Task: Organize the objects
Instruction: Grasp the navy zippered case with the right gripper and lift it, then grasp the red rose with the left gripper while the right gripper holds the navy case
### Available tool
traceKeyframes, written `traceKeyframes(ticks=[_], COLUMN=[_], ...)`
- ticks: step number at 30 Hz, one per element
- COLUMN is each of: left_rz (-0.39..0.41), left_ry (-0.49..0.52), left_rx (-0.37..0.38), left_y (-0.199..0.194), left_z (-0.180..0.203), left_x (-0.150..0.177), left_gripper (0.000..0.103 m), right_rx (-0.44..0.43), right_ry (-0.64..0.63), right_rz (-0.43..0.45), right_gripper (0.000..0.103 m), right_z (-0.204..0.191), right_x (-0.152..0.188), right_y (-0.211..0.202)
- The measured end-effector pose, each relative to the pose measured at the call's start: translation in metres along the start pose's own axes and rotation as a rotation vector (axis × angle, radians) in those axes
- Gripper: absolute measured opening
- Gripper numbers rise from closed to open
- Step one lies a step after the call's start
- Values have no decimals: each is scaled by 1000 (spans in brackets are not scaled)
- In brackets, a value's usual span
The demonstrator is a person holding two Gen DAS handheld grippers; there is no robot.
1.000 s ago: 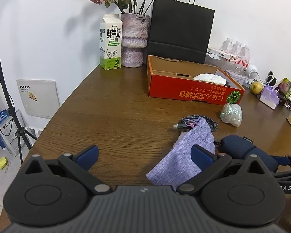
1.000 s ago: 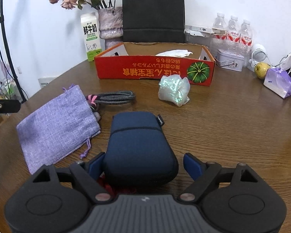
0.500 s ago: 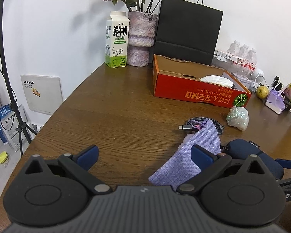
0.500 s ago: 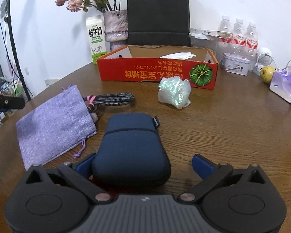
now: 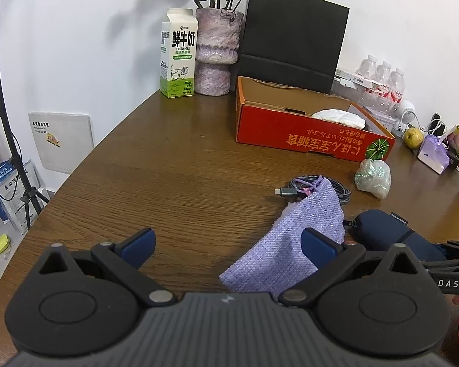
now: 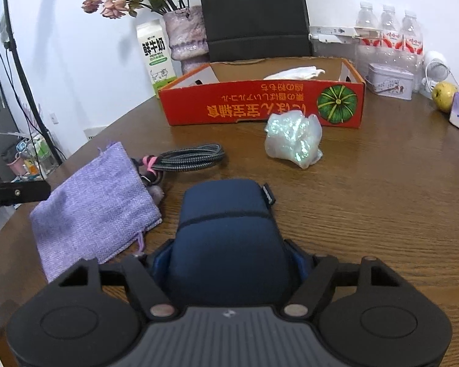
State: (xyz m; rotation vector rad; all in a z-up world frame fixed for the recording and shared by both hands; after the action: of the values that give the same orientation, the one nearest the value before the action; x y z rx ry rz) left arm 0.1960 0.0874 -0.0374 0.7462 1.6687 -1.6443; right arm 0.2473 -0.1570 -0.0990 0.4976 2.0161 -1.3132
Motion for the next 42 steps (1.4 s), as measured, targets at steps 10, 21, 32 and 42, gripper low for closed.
traceKeyframes(ticks=[10,21,32,42], left_rz=[1,8,3,2], left_ry=[24,57,100,143], left_rx=[9,35,70,116], left_y=[-2,-7,-15,-27], left_z=[10,26,55,95], left_x=[-2,-4,-1,8], left_gripper=[103,103,103,103], right_rx=[-5,20,53,74], right_ry=[-34,-51,-29,-11], right_rz=[80,158,194,229], right_gripper=[67,67,67,67], right_z=[-7,-5,14,30], right_x=[-2,-11,-5,8], right_y=[-15,-43,-66,-92])
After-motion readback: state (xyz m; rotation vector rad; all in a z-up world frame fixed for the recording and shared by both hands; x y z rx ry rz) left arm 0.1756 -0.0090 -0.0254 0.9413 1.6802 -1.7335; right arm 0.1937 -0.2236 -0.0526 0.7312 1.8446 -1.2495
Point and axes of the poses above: each gripper's, at about its wrist camera, not at the fingertips, and y roughly the way its jaws point, z to its right, x to its underside, the point moved 5 cm from there along y, roughly the way its jaws point, and after that the axes turned 7 degrees about y, right-handed, at the moved point
